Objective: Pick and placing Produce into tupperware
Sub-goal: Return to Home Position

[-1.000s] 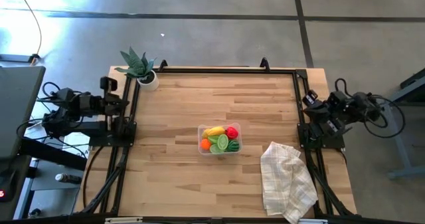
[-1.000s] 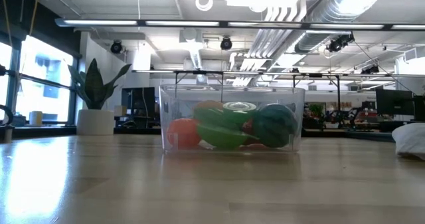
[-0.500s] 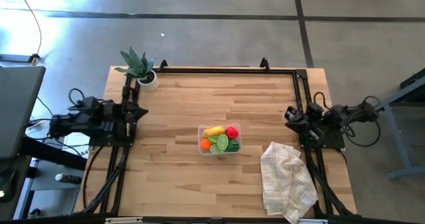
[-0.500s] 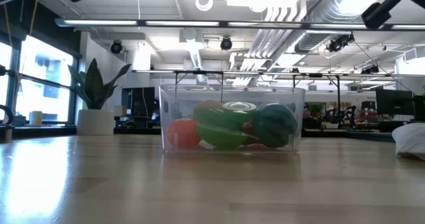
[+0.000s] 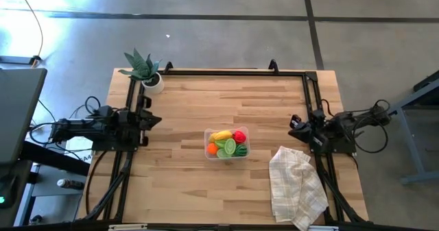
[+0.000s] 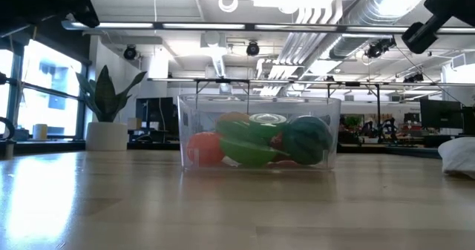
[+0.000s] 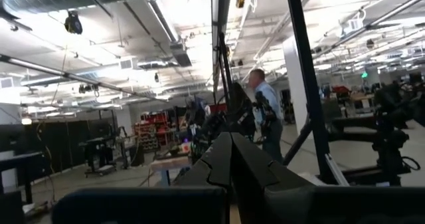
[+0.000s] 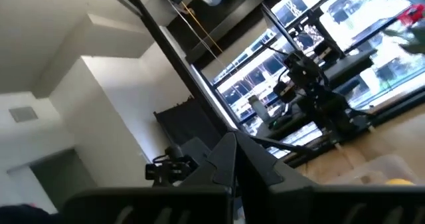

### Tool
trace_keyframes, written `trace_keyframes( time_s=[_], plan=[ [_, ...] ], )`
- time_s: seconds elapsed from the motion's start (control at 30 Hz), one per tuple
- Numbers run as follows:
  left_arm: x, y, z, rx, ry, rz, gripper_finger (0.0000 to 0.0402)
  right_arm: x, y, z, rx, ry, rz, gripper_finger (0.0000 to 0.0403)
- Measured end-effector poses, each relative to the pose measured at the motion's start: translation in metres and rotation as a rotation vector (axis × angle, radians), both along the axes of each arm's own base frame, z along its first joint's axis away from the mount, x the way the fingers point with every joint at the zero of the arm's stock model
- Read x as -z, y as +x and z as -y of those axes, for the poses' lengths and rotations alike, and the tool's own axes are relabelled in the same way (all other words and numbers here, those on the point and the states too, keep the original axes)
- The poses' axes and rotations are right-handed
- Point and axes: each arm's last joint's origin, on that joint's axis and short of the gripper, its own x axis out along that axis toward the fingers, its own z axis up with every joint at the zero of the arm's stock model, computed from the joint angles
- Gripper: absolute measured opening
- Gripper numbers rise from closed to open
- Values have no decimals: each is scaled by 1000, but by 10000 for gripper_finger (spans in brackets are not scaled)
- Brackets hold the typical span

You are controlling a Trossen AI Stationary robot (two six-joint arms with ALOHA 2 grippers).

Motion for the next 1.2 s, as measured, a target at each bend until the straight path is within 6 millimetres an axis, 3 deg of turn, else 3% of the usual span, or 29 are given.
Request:
trace_keyframes(
  time_s=[0.17, 0.5, 1.2],
  plan=[
    [10, 3, 0, -5, 5, -48, 1, 5, 2, -1, 35, -107, -37, 0],
    [45, 9, -3, -60, -32, -402, 1, 33, 7, -2, 61, -326, -282, 0],
    [45, 10, -3, -70, -26, -415, 1, 34, 8, -2, 56, -303, -312, 0]
  ],
)
